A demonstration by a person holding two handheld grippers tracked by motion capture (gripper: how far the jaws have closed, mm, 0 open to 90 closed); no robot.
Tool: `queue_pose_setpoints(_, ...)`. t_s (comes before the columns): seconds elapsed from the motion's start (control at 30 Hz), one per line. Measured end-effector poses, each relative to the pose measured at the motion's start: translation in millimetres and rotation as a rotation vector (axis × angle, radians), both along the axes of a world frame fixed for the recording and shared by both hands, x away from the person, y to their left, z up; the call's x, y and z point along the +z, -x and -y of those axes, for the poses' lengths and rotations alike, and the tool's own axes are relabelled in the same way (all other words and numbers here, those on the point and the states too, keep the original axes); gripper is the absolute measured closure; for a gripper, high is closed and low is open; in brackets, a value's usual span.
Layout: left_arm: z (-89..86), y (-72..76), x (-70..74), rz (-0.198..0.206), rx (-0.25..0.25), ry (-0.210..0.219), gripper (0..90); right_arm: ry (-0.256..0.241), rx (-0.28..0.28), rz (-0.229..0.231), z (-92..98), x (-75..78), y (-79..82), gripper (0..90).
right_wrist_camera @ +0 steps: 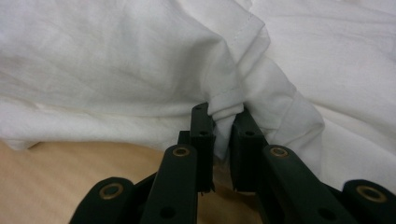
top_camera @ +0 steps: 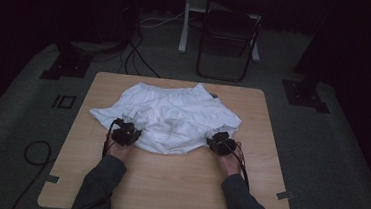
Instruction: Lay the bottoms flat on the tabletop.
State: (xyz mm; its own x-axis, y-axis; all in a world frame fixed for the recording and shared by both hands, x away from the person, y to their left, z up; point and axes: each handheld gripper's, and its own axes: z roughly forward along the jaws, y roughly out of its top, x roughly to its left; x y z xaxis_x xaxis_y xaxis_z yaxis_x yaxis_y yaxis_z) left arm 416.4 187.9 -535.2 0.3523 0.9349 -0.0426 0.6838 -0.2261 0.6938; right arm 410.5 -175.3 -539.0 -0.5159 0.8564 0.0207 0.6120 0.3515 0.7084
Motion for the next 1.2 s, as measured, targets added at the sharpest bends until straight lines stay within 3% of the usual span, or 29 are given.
queue_pose_setpoints(0.23,15.7,-39.7,2.9,-0.003,0.059,-0.071,80.9,0.006,-0.036,0.004,-6.1,0.3,-15.5,81.6)
queue_pose_setpoints(0.4,33.9,-58.6,4.9,-0.022,0.069,-0.079,80.5,0.02,-0.081,-0.004,0.3,1.8,-25.1,82.5)
queue_pose_setpoints(0.57,65.1,-64.6,4.9,-0.02,0.025,-0.089,80.0,0.025,-0.154,-0.009,23.9,2.3,-29.7,83.4)
queue_pose_setpoints(0.83,123.9,-58.4,2.4,0.006,-0.097,-0.085,78.3,-0.016,-0.311,-0.006,84.9,0.0,-21.5,83.9)
queue_pose_setpoints(0.97,128.2,-56.2,1.0,0.022,-0.109,-0.089,78.3,-0.019,-0.328,-0.007,94.4,-0.1,-17.9,83.8)
queue_pose_setpoints(1.1,119.5,-56.2,1.2,0.02,-0.114,-0.087,79.4,-0.013,-0.349,-0.003,86.8,-0.4,-17.0,83.5)
queue_pose_setpoints(1.2,105.1,-56.8,0.4,0.031,-0.091,-0.095,79.7,-0.035,-0.323,-0.002,77.9,-1.1,-16.7,83.3)
